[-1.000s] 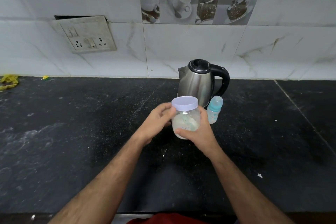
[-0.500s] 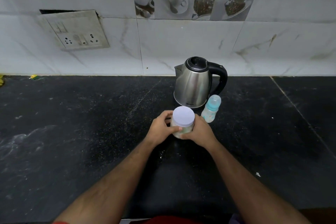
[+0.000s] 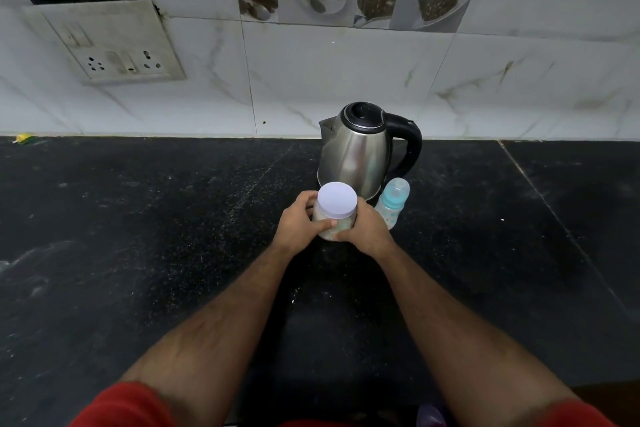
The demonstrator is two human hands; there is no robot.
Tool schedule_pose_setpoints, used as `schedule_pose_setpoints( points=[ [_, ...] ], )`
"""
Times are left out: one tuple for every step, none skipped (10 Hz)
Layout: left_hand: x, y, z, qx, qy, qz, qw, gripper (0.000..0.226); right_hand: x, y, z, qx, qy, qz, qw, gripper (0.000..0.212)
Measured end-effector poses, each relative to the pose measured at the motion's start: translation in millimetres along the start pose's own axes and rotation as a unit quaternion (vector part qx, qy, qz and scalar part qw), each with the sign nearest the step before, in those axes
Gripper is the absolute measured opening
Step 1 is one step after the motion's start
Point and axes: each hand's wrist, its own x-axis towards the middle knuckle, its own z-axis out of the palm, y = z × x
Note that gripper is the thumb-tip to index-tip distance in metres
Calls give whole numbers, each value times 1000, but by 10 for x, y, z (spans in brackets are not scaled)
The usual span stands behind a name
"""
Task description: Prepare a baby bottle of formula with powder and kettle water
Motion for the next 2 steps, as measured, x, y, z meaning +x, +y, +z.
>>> schedule_pose_setpoints(
  points=[
    [-39,-45,2,-11,-6,-3,1000,82,-27,57,13,18,-6,-11,1000,89],
    [-165,-111,21,2,27,-26,999,81,-131,139,14,-8,8,-1,1000,86]
  ],
)
